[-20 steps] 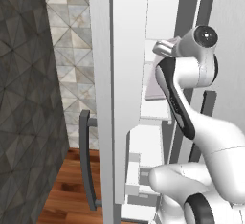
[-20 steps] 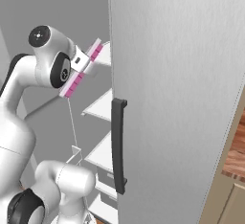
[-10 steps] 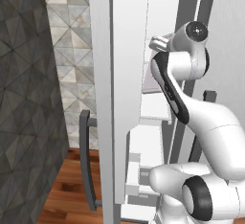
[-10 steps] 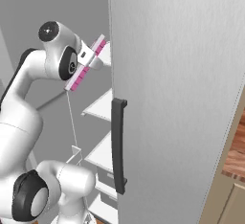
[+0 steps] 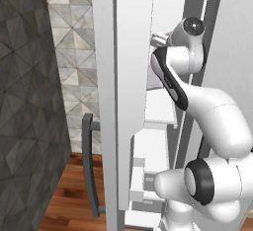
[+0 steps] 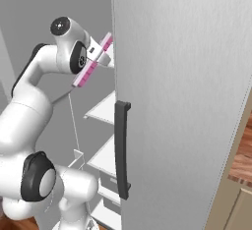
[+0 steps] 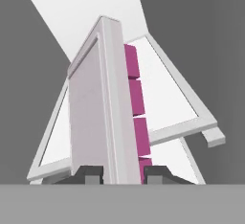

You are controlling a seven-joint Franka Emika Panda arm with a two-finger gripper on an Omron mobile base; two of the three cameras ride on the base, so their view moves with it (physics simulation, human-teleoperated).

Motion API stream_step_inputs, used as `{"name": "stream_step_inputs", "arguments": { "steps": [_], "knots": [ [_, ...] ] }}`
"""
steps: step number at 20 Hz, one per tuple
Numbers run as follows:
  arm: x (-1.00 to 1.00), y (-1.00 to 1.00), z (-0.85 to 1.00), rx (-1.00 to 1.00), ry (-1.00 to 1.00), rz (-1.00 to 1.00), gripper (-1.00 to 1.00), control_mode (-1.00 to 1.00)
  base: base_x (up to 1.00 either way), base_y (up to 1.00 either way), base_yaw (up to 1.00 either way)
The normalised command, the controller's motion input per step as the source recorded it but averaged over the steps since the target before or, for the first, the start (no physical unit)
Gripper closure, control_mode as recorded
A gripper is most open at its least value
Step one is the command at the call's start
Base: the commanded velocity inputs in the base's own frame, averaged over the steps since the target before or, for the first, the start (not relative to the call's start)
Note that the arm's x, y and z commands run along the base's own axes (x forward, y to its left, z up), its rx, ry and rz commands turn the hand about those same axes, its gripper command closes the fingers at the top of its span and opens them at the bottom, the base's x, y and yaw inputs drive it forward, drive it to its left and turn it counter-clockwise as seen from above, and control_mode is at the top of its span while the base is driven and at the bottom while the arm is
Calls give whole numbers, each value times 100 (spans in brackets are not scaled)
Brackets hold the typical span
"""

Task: The ice cube tray has been filled with water. Take the tray and place it in the freezer to make ice. Close the freezer door after placing the tray.

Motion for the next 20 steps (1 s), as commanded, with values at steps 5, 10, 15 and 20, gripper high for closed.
{"name": "stream_step_inputs", "arguments": {
  "steps": [5,10,15,20],
  "knots": [
    [47,0,5,0,2,0,100,-100,0,0,0],
    [51,0,1,0,3,0,100,-100,0,0,0],
    [63,0,0,0,4,0,100,-100,0,0,0],
    [66,0,0,0,3,0,100,-100,0,0,0]
  ]
}}
